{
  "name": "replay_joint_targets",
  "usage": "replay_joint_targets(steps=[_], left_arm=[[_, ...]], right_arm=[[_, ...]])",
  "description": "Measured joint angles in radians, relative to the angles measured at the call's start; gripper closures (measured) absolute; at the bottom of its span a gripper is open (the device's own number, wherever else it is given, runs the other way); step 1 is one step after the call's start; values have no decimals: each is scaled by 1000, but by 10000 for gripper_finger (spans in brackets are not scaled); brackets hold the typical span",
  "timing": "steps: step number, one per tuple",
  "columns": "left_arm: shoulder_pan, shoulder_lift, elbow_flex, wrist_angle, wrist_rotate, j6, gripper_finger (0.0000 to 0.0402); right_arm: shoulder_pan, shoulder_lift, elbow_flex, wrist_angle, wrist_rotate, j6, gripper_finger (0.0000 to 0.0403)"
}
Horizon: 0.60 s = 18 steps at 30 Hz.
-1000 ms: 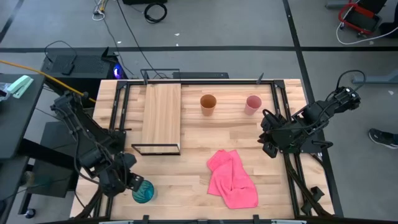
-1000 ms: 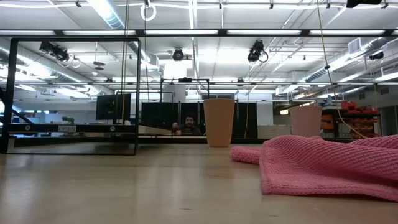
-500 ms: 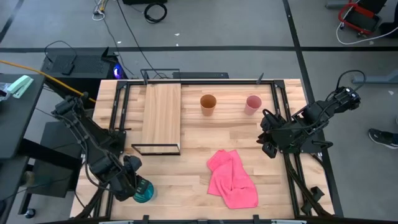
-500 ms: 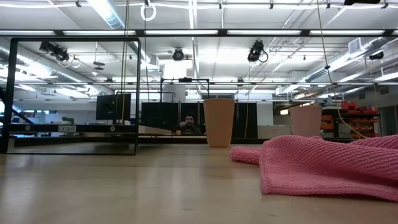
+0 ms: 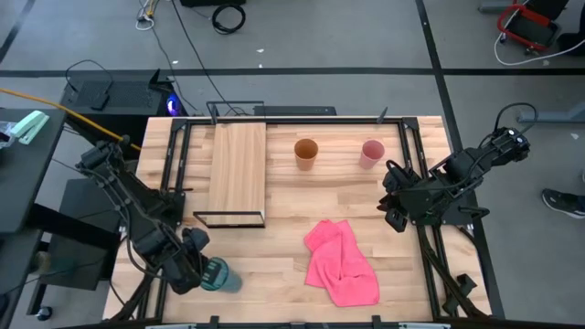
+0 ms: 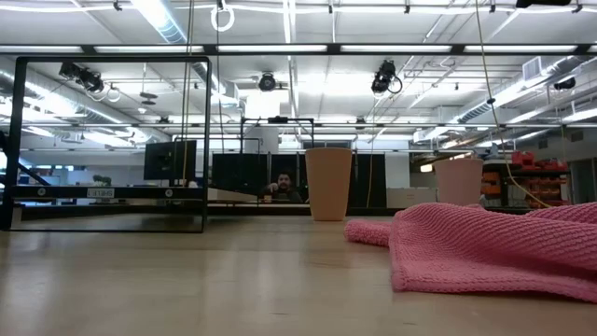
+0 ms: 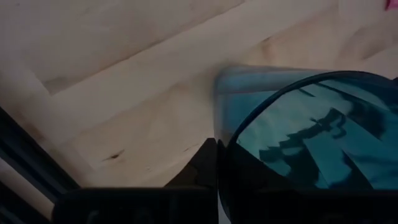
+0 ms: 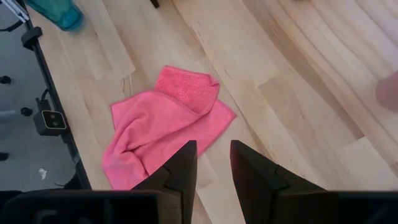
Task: Stack small to large cups/mugs on shelf
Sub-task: Put the blue cup on the shelf
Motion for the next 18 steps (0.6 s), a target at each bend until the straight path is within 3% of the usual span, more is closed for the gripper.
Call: replay_joint_targets(steps=[8, 18], left_arm=[[2, -1, 60, 42, -9, 69, 389], [88, -1, 404, -14, -222, 327, 389]], right_arm=[[0, 0, 0, 0, 21, 22, 298], [-100, 0, 0, -35, 78, 29, 299]])
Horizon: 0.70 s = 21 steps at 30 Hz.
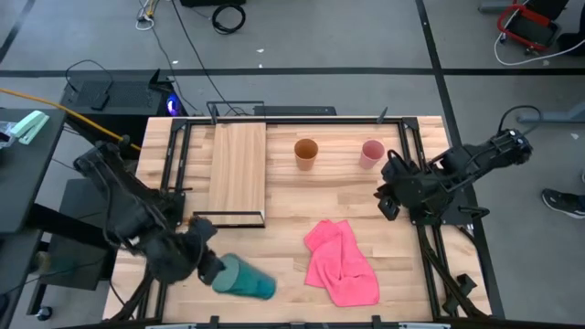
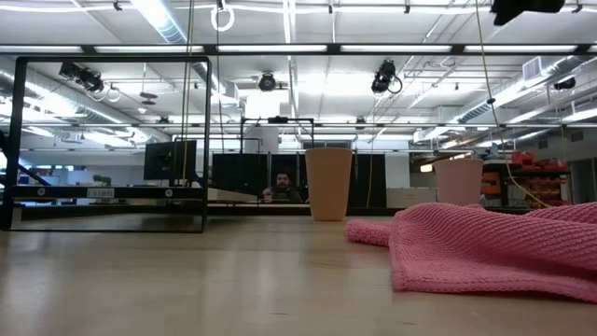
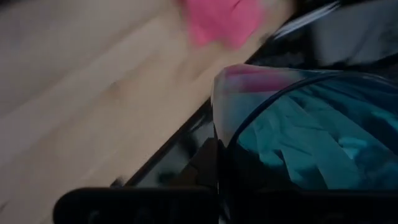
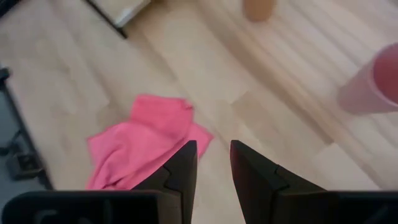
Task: Stack small to large cups/mugs on shelf
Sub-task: Put the blue cup on the shelf
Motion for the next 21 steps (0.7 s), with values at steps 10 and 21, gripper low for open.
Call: replay_joint_targets(steps=[10, 21], left_arm=[[165, 1, 337, -168, -211, 347, 389], [484, 1, 517, -488, -253, 471, 389]], right_arm=[[-151, 0, 0, -59, 0, -64, 299], [-347, 0, 0, -54, 0, -196, 298]])
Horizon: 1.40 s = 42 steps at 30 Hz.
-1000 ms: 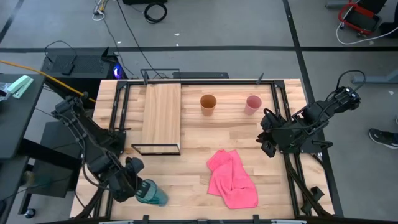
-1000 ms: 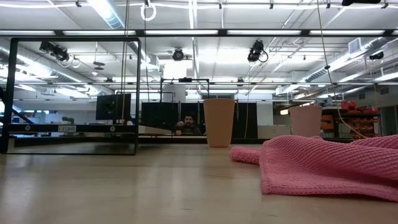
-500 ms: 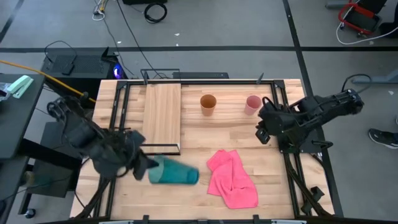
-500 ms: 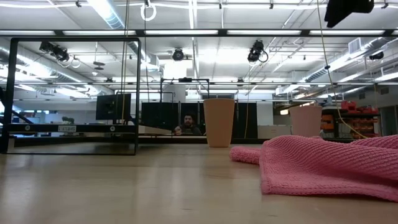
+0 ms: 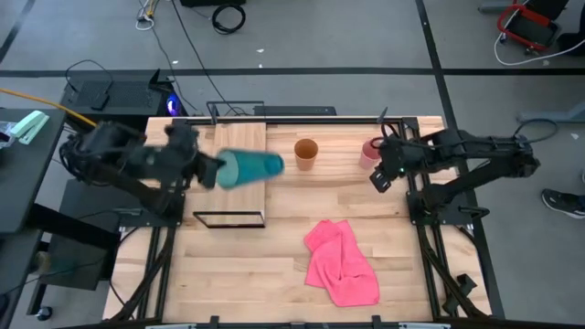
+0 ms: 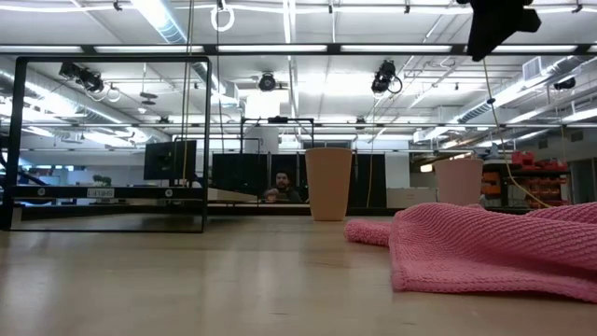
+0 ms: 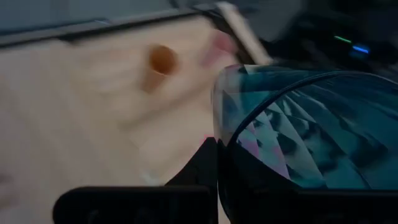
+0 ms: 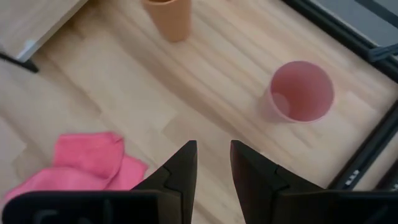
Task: Stack small to large cups/mugs on shelf
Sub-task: Put the blue cup on the shelf
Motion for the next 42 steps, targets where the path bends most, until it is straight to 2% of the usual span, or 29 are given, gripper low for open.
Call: replay_joint_targets(steps=[3, 7, 13, 20, 24, 29, 34, 42], left_arm=[[127, 0, 2, -64, 7, 43, 389], [317, 1, 2, -87, 69, 178, 389], [602, 18, 2, -87, 226, 393, 389], [853, 80, 3, -88, 426, 621, 389], [943, 137, 3, -88, 484, 720, 389], [1022, 229, 2, -87, 503, 795, 389], [1083, 326, 2, -87, 510, 841, 389], [1153, 446, 1, -87, 530, 881, 389]], right_arm=[[-54, 0, 0, 12, -4, -32, 298], [-126, 0, 0, 85, -31, -85, 298], [-245, 33, 0, 244, -106, -164, 298], [-352, 114, 0, 270, -168, -162, 298], [-384, 160, 0, 270, -205, -164, 298], [-404, 202, 0, 286, -223, -164, 298], [-406, 230, 0, 299, -260, -170, 298], [-406, 230, 0, 297, -260, -180, 298]])
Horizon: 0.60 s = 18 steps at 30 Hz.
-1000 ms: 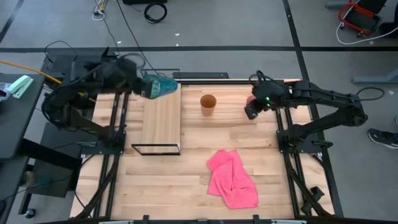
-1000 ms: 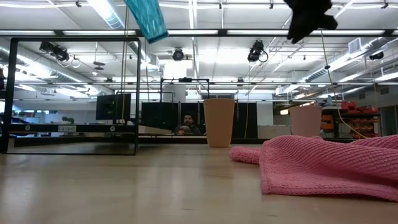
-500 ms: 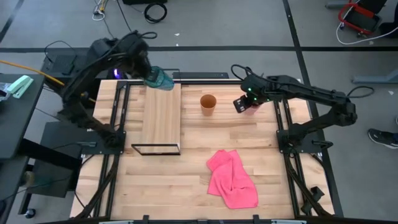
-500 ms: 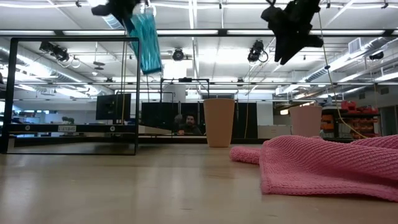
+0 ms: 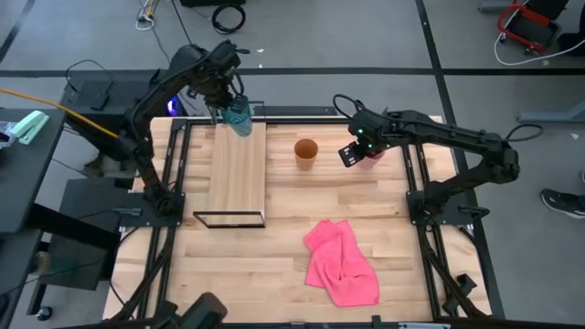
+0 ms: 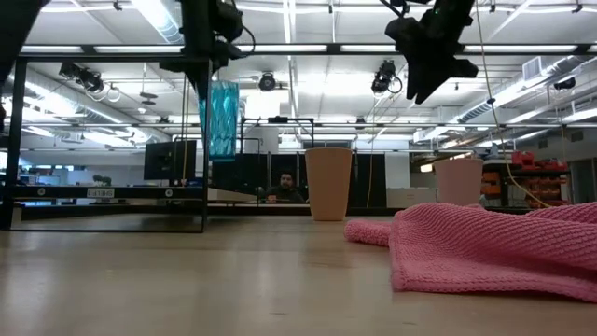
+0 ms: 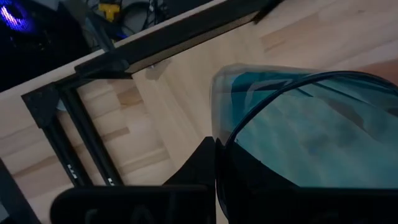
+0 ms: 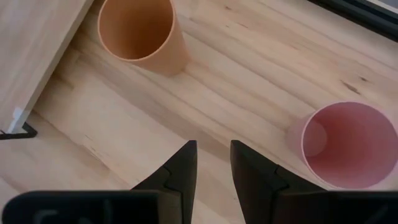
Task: Stack small to large cups/mugs on shelf
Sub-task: Put the blue cup on the shelf
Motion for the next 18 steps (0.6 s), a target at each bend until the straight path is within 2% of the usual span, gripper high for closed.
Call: replay_joint_targets(steps=[6, 18], left_arm=[[43, 19, -15, 0, -1, 6, 389], [70, 20, -154, 0, 1, 24, 389]], right_arm=[[0, -10, 0, -9, 0, 0, 298], [-6, -11, 0, -10, 1, -3, 298]])
